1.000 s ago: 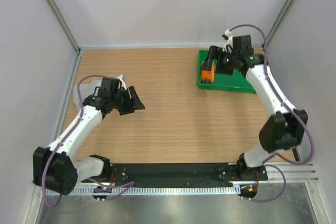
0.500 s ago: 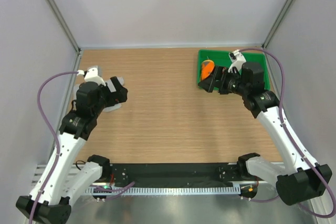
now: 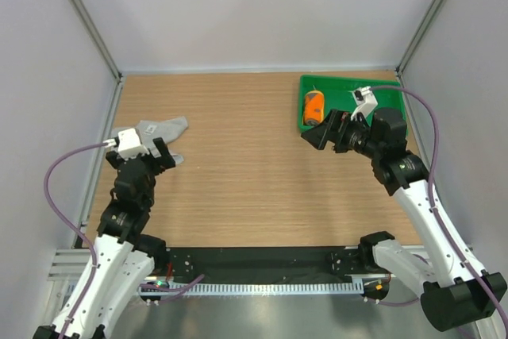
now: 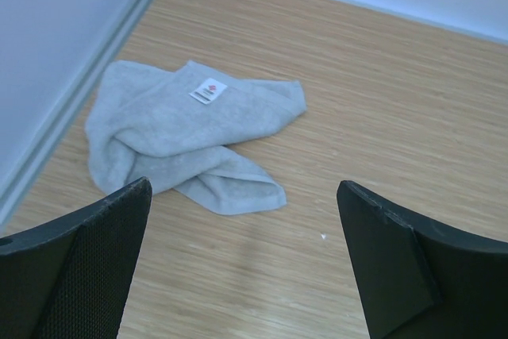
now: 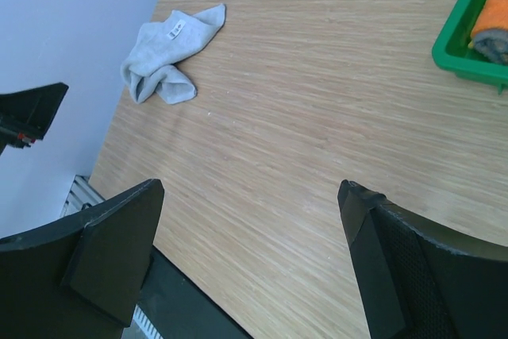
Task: Roll the towels
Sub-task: Move the towel to the center of the board
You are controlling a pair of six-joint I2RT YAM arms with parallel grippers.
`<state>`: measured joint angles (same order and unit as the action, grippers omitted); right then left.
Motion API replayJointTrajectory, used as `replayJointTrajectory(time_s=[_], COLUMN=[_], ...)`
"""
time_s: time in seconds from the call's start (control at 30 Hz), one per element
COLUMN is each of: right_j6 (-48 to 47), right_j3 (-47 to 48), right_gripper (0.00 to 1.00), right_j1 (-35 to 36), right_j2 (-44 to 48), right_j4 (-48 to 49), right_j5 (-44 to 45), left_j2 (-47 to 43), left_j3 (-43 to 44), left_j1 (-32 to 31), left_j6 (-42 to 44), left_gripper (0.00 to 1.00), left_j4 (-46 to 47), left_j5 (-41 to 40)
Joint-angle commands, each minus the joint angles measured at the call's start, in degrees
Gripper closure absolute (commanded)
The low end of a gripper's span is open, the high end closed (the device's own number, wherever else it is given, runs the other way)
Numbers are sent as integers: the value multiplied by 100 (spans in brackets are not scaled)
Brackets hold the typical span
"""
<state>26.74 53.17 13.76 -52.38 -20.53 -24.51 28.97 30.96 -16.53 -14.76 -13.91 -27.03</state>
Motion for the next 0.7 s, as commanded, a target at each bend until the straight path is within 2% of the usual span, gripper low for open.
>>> replayJointTrajectory(time_s=[0.0,0.1,0.17,0.2,0.23,0.27,0.3,0.37,0.43,0.67], right_j6=[103,77,59,59,77,94,94,33,-11,-55], right_j3=[-34,-26,-96,-105,-96,-96,-26,53,132,150], right_gripper=[0,0,0,0,0,0,0,0,0,0], right_j1=[22,57,74,74,74,83,74,83,83,83], right_j2=[35,122,210,237,289,281,264,263,272,264], right_j4=[357,243,226,217,208,147,59,-169,-310,-530], right_j5=[-422,-511,-511,-528,-554,-555,-555,-520,-397,-388], left_j2=[292,1301,1934,2737,3120,3602,4381,5185,5853,6375], left_j3=[383,902,1560,1875,2174,2856,3176,4018,4233,3795], left_j1=[-16,-8,106,176,273,474,528,546,546,537], left_j6=[53,236,141,27,-261,-394,-474,-762,-905,-1643], left_gripper=[0,0,0,0,0,0,0,1,6,10], left_j4=[75,-392,-760,-1215,-1550,-1805,-2391,-2896,-3178,-2995], left_j5=[-1022,-954,-884,-822,-691,-368,-182,-22,179,496])
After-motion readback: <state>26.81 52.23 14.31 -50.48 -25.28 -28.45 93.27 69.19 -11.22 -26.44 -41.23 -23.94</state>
